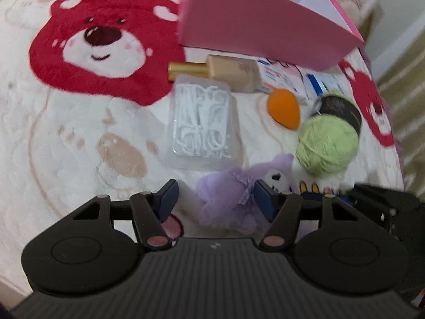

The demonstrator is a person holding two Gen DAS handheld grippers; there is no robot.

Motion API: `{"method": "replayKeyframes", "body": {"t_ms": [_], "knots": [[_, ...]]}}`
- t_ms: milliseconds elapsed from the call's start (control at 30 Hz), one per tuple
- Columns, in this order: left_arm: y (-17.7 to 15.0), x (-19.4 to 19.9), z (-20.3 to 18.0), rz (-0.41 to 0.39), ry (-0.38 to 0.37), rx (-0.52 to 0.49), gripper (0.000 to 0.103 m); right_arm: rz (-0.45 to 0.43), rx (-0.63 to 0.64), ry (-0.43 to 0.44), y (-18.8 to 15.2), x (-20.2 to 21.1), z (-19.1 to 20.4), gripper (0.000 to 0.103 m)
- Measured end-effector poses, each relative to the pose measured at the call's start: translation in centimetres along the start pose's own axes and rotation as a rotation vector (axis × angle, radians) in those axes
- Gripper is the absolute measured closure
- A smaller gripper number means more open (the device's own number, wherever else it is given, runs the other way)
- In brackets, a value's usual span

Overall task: Organize objects
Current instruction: 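Lower both grippers onto the purple plush doll and close on it, then lift the purple plush with both grippers into the pink box and open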

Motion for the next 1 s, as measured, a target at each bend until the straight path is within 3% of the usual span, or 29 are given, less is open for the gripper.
{"method": "replayKeyframes", "body": {"t_ms": [100,167,233,333,500,667,767,1000], "knots": [[0.1,-0.2,0.3,-0.005,-0.030,0.022,0.042,-0.019,0.012,-0.015,0.3,-0.6,-0.4,0.026],[0.0,-0.4,0.2,0.000,-0.050,0.026,0.053,-0.013,0.028,-0.056,0.2,-1.4,-0.5,0.038],[-0.4,-0.6,0.1,0.020,-0.091,0.050,0.061,-0.007,0.030,-0.066,-0.2,-1.8,-0.8,0.039],[-0.6,-0.6,0.1,0.015,-0.111,0.065,0.065,-0.025,0.066,-0.093,-0.6,-1.6,-0.4,0.043],[-0.9,-0.9,0.2,0.038,-0.168,0.101,0.066,-0.038,0.146,-0.165,-0.8,-1.0,0.2,0.045],[-1.2,-1.5,0.0,0.036,-0.139,0.087,0.060,-0.030,0.143,-0.188,-0.9,-1.6,-0.4,0.045],[-1.2,-1.4,-0.3,0.028,-0.155,0.079,0.062,-0.038,0.138,-0.185,-1.0,-1.6,-0.5,0.045],[-1.3,1.4,-2.5,-0.038,-0.211,-0.012,0.065,-0.098,0.205,-0.212,-1.7,1.2,0.1,0.047]]}}
Point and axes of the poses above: each gripper's, at about its wrist camera, not at the fingertips, and x roughly against the way its jaws point, z to its left, y to its top, the point moved 8 cm from there along -x, roughly the way its jaws point, and after that the axes turned 9 degrees about z, right-handed, at the moved point
